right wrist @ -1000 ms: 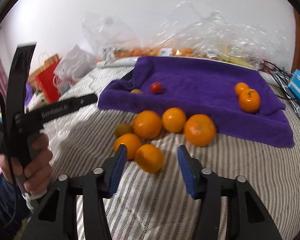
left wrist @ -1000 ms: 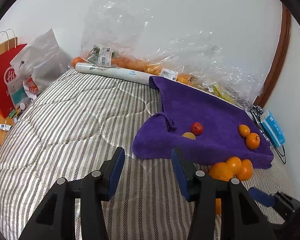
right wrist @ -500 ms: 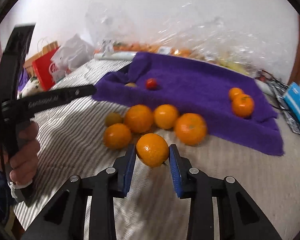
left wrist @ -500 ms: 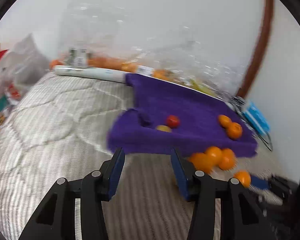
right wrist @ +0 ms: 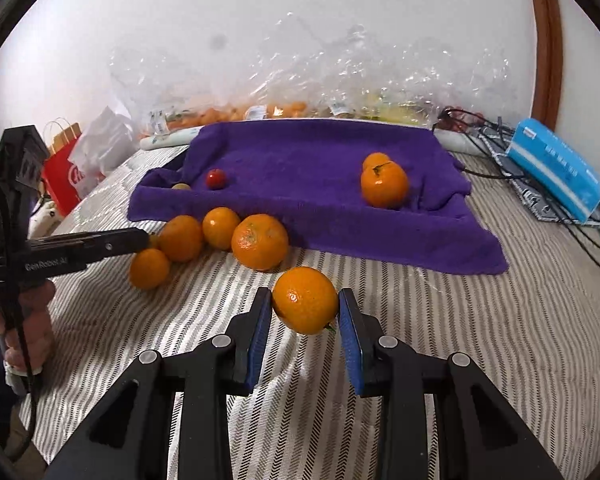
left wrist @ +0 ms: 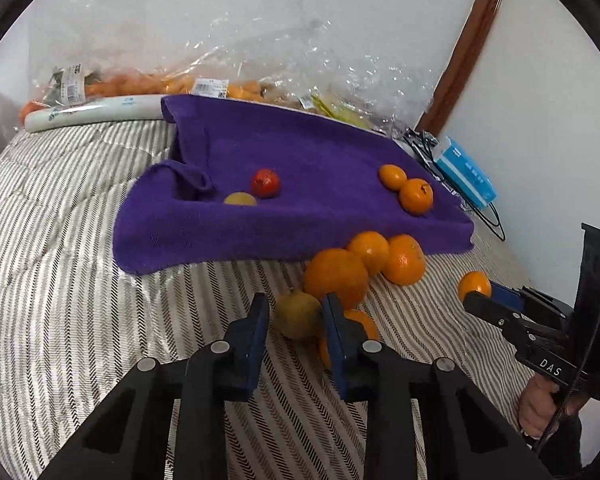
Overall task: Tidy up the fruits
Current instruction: 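Grasp an orange with the right tool while the left tool grasps a yellow-green fruit, then lift both held fruits and carry them over the purple towel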
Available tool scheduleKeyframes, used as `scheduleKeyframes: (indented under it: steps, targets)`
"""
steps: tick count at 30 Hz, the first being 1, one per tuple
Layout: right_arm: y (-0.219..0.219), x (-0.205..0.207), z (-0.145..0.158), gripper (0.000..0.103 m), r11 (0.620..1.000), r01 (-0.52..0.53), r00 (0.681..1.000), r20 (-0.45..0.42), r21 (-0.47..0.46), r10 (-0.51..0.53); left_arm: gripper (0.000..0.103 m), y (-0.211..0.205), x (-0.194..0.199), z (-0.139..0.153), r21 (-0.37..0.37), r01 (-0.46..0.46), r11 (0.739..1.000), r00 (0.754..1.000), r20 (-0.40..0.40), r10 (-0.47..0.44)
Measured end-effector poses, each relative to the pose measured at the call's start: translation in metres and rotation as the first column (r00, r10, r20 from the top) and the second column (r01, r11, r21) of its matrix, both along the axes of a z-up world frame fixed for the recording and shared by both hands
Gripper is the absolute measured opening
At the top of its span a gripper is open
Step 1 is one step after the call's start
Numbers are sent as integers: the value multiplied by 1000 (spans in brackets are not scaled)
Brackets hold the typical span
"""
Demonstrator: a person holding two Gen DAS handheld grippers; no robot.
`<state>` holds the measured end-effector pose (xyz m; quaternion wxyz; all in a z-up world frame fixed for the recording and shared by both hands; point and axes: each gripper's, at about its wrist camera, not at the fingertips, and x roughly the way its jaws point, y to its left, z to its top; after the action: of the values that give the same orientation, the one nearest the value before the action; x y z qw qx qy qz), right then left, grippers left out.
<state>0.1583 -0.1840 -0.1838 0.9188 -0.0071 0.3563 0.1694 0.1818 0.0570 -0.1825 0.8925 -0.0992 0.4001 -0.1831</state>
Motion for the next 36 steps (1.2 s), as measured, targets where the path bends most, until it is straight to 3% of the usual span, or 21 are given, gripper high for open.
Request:
scheduleKeyframes:
  steps: [8,12,15,18,30,36]
  targets:
    - [-6,3,-3,34,998,4,999,-32,65,-2,23,4,-2,1,-5,-38,999,999,1,38]
    - [-5,4,-4,33,997,3,999,-40,71,0,29,-5,2,-2,28,4,1000,1000,-26,-4]
    - [-3,5,-5,34,998,-5,999,-48,59,8,27,-14,5,-4,63,31,998,999,-38,-29]
    - [-1,7,-7,33,999,-8,998,-58,51,11,27,-7,4,-4,21,14,1000,999,-34,-13]
    - [-6,-1,-1,33,998,33,999,-2,48,-33,27,17,-4,7,-91,-112,990,991,60,117]
    - [-7,-2,1,33,998,54,998,15,35,-54,27,13,-10,17,-38,-136,990,981,135,140]
